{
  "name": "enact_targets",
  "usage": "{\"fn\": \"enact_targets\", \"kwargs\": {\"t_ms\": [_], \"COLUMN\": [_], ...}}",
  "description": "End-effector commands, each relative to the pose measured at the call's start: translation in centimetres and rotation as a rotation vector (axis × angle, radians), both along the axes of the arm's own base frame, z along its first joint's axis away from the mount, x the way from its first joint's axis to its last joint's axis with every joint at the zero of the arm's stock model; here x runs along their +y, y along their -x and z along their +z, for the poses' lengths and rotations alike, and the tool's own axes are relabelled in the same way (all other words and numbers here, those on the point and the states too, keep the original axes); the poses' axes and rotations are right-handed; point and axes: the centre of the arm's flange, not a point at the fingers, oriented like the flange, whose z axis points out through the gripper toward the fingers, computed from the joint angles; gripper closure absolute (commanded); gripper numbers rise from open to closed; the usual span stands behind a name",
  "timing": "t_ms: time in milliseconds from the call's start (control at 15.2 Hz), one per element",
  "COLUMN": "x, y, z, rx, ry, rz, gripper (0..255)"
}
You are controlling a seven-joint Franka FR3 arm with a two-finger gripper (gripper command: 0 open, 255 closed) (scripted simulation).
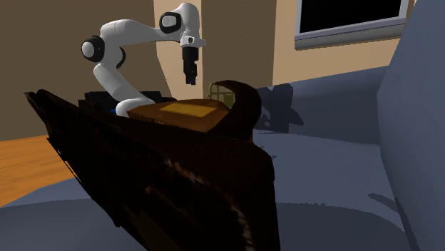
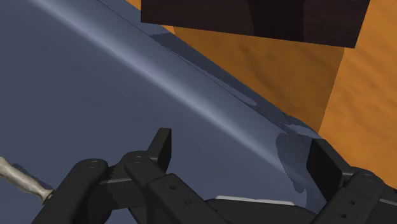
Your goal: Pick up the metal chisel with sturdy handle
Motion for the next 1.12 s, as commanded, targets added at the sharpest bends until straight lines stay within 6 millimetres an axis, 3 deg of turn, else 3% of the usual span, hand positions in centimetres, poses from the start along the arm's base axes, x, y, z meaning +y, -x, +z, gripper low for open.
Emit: {"fn": "enact_targets", "kwargs": {"t_ms": [0,1056], "x": [0.0,-16.5], "y": [0.0,-10.5], "z": [0.0,-8.0], "rx": [0.0,0.032], "ry": [0.0,0.004], "rz": [0.0,0.303], "gripper": [0,0]}}
